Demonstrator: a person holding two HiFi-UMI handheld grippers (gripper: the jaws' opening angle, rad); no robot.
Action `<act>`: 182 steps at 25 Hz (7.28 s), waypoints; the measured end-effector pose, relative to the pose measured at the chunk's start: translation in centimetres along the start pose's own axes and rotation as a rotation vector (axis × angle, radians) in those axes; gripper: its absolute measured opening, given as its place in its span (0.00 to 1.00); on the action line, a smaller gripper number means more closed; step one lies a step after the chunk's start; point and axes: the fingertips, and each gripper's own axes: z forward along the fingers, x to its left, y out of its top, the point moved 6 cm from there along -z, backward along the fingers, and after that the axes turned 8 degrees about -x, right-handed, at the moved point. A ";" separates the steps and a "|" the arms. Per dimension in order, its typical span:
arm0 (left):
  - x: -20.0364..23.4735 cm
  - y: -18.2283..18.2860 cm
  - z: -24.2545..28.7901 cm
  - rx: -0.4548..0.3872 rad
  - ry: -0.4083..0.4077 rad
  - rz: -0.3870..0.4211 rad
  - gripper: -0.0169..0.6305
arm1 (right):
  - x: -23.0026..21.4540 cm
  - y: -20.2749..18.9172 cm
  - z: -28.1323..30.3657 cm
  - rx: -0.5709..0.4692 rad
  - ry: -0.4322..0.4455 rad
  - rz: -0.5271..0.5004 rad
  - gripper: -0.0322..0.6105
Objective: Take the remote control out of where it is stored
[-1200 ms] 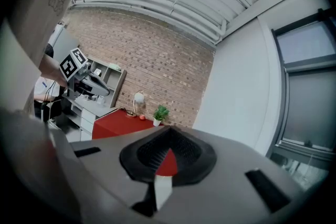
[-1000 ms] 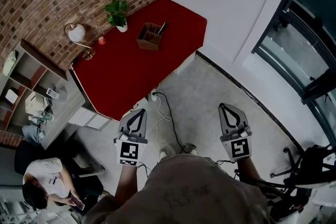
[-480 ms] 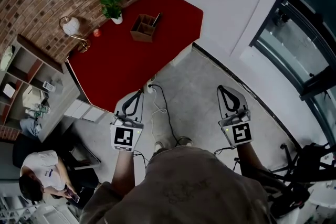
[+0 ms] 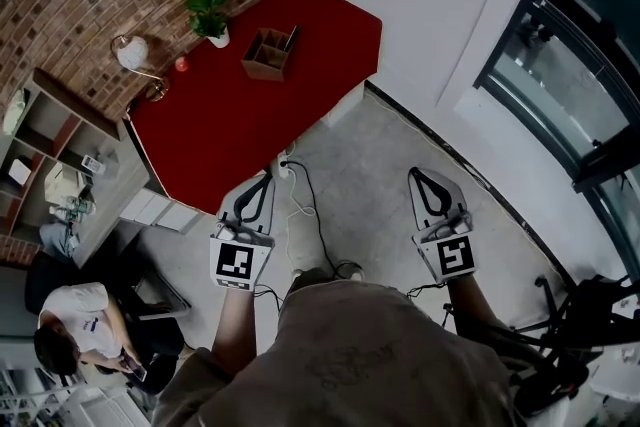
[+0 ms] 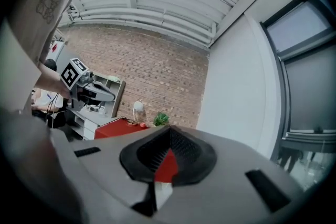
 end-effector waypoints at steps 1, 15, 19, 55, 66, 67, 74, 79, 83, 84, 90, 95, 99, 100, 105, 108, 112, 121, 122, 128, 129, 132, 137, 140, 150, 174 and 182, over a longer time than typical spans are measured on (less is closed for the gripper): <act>-0.2 0.1 0.0 0.004 0.004 0.002 0.02 | -0.1 -0.2 -0.2 0.005 0.004 0.004 0.07; 0.7 -1.3 1.5 0.036 0.024 0.022 0.02 | -1.5 -2.7 1.2 0.005 0.009 0.008 0.07; 2.2 -2.6 2.8 0.040 0.020 0.017 0.02 | -2.0 -3.2 2.9 0.006 0.000 -0.013 0.07; 27.7 -10.3 17.6 0.045 0.026 -0.020 0.02 | -2.9 -6.2 33.5 0.095 0.033 -0.100 0.07; 36.1 -13.5 21.7 0.052 -0.006 0.000 0.02 | -2.3 -6.8 45.3 0.078 0.064 -0.184 0.07; 36.6 -13.8 21.9 0.054 -0.011 -0.003 0.02 | -2.2 -6.7 46.0 0.072 0.065 -0.193 0.07; 38.2 -14.0 24.0 0.014 -0.049 0.006 0.02 | -2.0 -7.1 48.4 0.081 0.078 -0.219 0.07; 38.5 -14.2 24.5 0.023 -0.048 -0.001 0.02 | -2.5 -7.4 48.9 0.093 0.084 -0.228 0.07; 38.3 -14.1 24.5 0.031 -0.031 -0.013 0.02 | -2.8 -7.4 49.6 0.087 0.099 -0.220 0.07; 38.3 -14.1 24.5 0.029 -0.028 -0.012 0.02 | -2.8 -7.4 49.8 0.086 0.110 -0.229 0.07; 37.8 -14.5 24.6 0.059 0.009 -0.018 0.02 | -3.2 -7.2 50.4 0.096 0.171 -0.288 0.07; 37.0 -13.6 25.2 0.049 0.017 -0.075 0.02 | -3.9 -7.0 50.2 0.087 0.186 -0.300 0.07; 36.1 -12.9 25.4 0.053 0.031 -0.088 0.02 | -4.1 -7.2 49.7 0.083 0.202 -0.279 0.07; 35.8 -12.7 25.5 0.052 0.029 -0.091 0.02 | -4.3 -7.3 49.5 0.082 0.203 -0.275 0.07; 34.4 -12.7 26.0 0.053 0.017 -0.132 0.02 | -4.8 -7.5 48.8 0.076 0.209 -0.259 0.07; 33.7 -12.3 26.3 0.053 0.017 -0.126 0.02 | -5.2 -7.5 48.4 0.067 0.209 -0.253 0.07; 33.0 -11.6 26.9 0.055 0.010 -0.087 0.02 | -5.8 -7.8 47.8 0.067 0.208 -0.244 0.07; 32.1 -11.1 27.7 0.052 0.021 -0.051 0.02 | -7.1 -8.3 47.4 0.061 0.252 -0.263 0.07; 32.0 -11.0 27.8 0.052 0.023 -0.041 0.02 | -7.2 -8.3 47.4 0.059 0.253 -0.272 0.07; 31.5 -11.7 28.1 0.072 0.023 -0.021 0.02 | -7.6 -8.5 47.6 0.060 0.256 -0.277 0.07; 31.4 -11.7 28.2 0.072 0.027 -0.025 0.02 | -7.6 -8.6 47.7 0.058 0.259 -0.277 0.07; 31.2 -11.6 28.3 0.082 0.037 -0.042 0.02 | -7.7 -8.8 47.6 0.057 0.263 -0.267 0.07; 31.2 -11.5 28.6 0.086 0.036 -0.036 0.02 | -8.1 -9.3 47.9 0.053 0.266 -0.247 0.07; 31.1 -11.5 28.6 0.088 0.037 -0.034 0.02 | -8.2 -10.0 48.2 0.071 0.286 -0.240 0.07; 31.6 -10.6 28.6 0.043 0.059 -0.012 0.02 | -7.5 -15.8 51.3 0.219 0.485 -0.621 0.26; 30.5 -12.8 28.4 0.100 0.093 -0.106 0.02 | -5.1 -38.2 64.7 0.462 1.003 -1.280 0.49; 31.3 -13.8 27.9 0.132 0.126 -0.110 0.02 | -4.3 -42.6 67.0 0.406 1.018 -1.358 0.48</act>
